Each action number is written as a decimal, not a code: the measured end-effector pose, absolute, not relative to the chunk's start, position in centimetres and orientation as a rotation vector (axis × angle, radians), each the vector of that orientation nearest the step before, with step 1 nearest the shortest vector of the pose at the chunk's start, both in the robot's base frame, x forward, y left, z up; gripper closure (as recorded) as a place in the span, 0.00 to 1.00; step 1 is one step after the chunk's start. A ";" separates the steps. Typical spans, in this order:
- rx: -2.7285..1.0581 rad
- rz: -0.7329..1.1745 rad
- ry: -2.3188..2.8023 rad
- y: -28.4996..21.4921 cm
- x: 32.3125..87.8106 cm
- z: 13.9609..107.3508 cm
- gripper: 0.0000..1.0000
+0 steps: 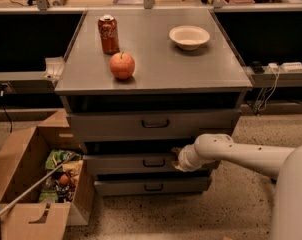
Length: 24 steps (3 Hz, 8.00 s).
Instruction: Open middle drawer
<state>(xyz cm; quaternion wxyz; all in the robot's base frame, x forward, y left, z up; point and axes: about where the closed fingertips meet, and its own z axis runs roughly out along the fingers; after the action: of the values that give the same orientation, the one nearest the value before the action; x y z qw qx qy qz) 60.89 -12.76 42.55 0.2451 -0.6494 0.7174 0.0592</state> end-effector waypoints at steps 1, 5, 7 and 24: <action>-1.773 0.161 1.958 -12.7 61.2 42.7 1.00; -1.773 0.162 1.958 -12.7 61.5 43.3 0.00; -1.827 0.170 1.950 -12.3 61.0 42.1 0.00; -2.002 0.379 1.981 -14.0 48.1 40.7 0.89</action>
Offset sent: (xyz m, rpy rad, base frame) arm -0.1209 0.0278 0.0323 0.0570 -0.0581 0.1831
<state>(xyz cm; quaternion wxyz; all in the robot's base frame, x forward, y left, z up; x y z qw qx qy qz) 48.10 -14.02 40.73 0.1494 -0.6964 0.6894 0.1320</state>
